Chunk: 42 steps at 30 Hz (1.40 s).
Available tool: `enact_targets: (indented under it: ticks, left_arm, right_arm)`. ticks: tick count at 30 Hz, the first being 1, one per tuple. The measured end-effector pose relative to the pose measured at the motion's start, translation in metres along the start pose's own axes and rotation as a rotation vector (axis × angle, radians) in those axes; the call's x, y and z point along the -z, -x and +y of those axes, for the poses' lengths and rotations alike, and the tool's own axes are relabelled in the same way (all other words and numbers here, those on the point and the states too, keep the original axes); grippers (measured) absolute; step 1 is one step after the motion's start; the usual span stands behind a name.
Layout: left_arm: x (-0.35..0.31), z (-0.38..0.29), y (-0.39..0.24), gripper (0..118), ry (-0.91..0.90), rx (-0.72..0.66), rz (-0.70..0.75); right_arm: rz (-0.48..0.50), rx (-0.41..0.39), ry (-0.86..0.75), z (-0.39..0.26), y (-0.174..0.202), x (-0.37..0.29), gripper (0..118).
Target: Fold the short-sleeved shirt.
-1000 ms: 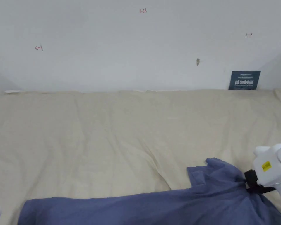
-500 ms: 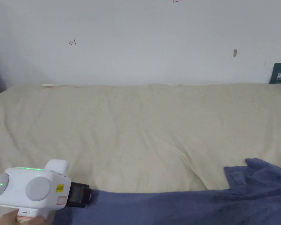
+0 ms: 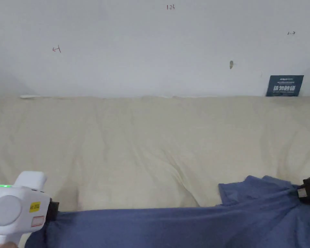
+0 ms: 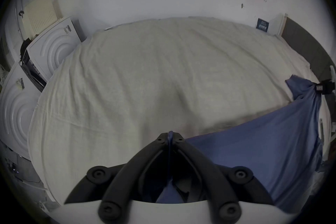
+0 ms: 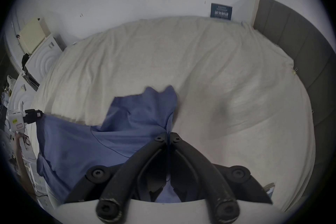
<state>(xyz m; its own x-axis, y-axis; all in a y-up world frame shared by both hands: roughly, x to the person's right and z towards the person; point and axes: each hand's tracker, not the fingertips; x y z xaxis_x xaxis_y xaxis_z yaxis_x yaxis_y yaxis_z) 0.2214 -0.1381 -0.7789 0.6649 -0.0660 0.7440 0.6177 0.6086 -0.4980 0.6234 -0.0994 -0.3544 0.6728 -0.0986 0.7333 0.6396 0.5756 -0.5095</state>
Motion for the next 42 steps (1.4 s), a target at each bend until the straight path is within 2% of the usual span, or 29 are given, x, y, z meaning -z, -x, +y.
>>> enact_targets:
  ticks: [2,6,14,19,26,30,31,32,33,35,36,39,42]
  left_arm:
    - [-0.024,-0.004,-0.001,2,-0.050,0.001,-0.041]
    - [-0.065,-0.027,-0.003,2,-0.059,0.053,-0.001]
    - [-0.139,-0.117,0.012,2,-0.048,0.004,-0.047]
    - [-0.158,-0.175,0.010,2,-0.002,-0.004,-0.058]
    - [-0.164,-0.233,0.022,2,0.054,-0.134,-0.081]
    - [-0.154,-0.240,0.019,2,0.067,-0.101,-0.076]
    - [-0.154,-0.240,0.019,4,0.061,-0.096,-0.068]
    - [-0.155,-0.239,0.020,12,0.041,-0.093,-0.061]
    - [-0.156,-0.238,0.020,39,0.029,-0.094,-0.044]
    - [-0.160,-0.236,0.021,96,0.014,-0.112,-0.021]
    - [-0.164,-0.235,0.022,116,-0.004,-0.123,-0.023]
    - [-0.182,-0.231,0.026,118,-0.119,-0.199,-0.116]
    - [-0.191,-0.229,0.029,118,-0.109,-0.245,-0.204]
  right_arm:
    - [0.000,-0.011,-0.043,-0.005,-0.002,-0.024,1]
    - [0.014,0.006,-0.074,-0.030,-0.010,-0.067,1]
    - [0.032,0.017,-0.073,-0.144,-0.019,-0.143,1]
    - [0.038,0.001,0.004,-0.218,-0.017,-0.156,1]
    - [0.043,0.063,0.098,-0.279,-0.025,-0.138,1]
    - [0.016,0.027,0.099,-0.281,-0.018,-0.126,16]
    - [-0.016,0.018,0.099,-0.279,-0.015,-0.126,41]
    - [-0.025,0.004,0.086,-0.279,-0.015,-0.127,69]
    - [-0.035,-0.011,0.058,-0.278,-0.015,-0.130,91]
    - [-0.071,-0.046,0.000,-0.273,-0.007,-0.141,92]
    - [-0.110,-0.061,-0.029,-0.270,0.000,-0.146,92]
    - [-0.119,-0.094,-0.164,-0.264,0.023,-0.163,92]
    - [-0.023,-0.119,-0.252,-0.257,0.058,-0.178,91]
